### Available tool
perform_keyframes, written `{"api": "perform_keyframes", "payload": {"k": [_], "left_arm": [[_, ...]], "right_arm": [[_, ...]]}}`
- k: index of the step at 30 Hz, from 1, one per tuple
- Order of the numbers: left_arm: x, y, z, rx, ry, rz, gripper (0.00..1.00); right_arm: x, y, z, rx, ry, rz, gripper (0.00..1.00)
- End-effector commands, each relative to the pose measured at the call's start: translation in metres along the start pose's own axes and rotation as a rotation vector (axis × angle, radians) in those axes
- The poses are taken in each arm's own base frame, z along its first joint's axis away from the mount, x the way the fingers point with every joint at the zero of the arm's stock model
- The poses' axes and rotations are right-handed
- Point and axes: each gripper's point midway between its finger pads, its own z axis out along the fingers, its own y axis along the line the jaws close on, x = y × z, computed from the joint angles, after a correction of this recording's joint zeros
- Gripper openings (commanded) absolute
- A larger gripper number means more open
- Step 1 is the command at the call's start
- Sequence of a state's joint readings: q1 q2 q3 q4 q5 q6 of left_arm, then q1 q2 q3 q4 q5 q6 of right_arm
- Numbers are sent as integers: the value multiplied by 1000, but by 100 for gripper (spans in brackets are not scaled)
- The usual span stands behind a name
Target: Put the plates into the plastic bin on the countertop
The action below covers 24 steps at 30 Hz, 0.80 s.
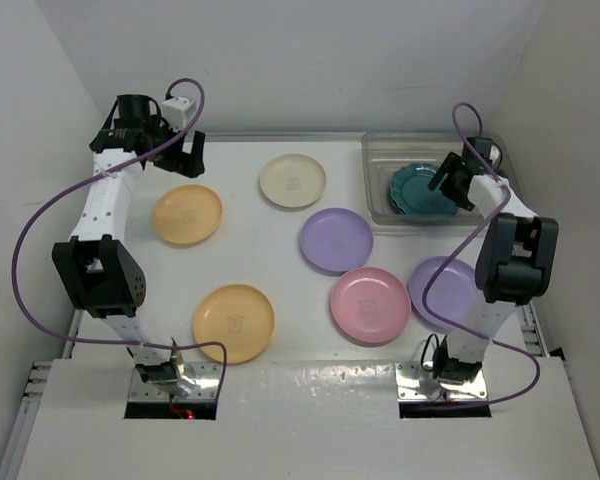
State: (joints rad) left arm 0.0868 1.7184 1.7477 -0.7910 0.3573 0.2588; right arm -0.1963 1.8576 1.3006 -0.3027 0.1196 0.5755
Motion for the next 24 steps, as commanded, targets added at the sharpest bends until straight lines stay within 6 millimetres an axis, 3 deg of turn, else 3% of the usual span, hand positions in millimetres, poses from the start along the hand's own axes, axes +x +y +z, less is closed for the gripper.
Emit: {"api": "perform_keyframes", "payload": {"k": [1, 2, 4, 5, 6, 7, 8, 10, 12, 13, 16, 17, 18, 19, 20, 21, 22, 24], "left_arm": [[-2, 9, -11, -63, -15, 20, 99], [0, 20, -14, -98, -16, -6, 99], [25, 41, -7, -156, 36, -121, 99], [38, 71, -12, -207, 44, -190, 99], [55, 86, -10, -228, 71, -250, 96], [69, 102, -11, -252, 90, -300, 84], [93, 127, -10, -273, 117, -376, 76], [113, 141, -7, -282, 139, -430, 65], [121, 149, -9, -293, 147, -437, 65], [125, 147, -8, -288, 157, -431, 67], [113, 144, -16, -288, 109, -410, 73], [113, 142, -19, -289, 106, -409, 74], [112, 139, -19, -281, 94, -405, 76], [108, 135, -25, -278, 79, -399, 76], [106, 135, -26, -281, 70, -395, 77], [107, 131, -26, -267, 69, -396, 77], [106, 130, -25, -257, 64, -396, 78], [106, 128, -28, -258, 62, -395, 78]], "right_arm": [[-40, 19, -48, -61, -101, -132, 76], [-41, 20, -54, -68, -108, -130, 77], [-36, 21, -75, -100, -130, -124, 77], [-16, 18, -73, -104, -100, -130, 77], [-10, 17, -78, -107, -99, -137, 77], [-20, 21, -99, -136, -160, -144, 77], [-1, 20, -96, -139, -141, -170, 77], [-4, 23, -117, -164, -194, -194, 78], [11, 11, -119, -138, -182, -162, 82], [9, 7, -127, -128, -200, -145, 83], [35, -36, -128, 20, -130, -24, 93], [47, -68, -129, 92, -100, 38, 93], [72, -87, -125, 138, -37, 85, 93], [79, -108, -124, 185, -21, 162, 93], [99, -123, -129, 218, 13, 195, 93], [106, -141, -129, 271, 21, 250, 92], [129, -159, -130, 324, 55, 280, 89], [144, -179, -137, 416, 56, 325, 87]]}}
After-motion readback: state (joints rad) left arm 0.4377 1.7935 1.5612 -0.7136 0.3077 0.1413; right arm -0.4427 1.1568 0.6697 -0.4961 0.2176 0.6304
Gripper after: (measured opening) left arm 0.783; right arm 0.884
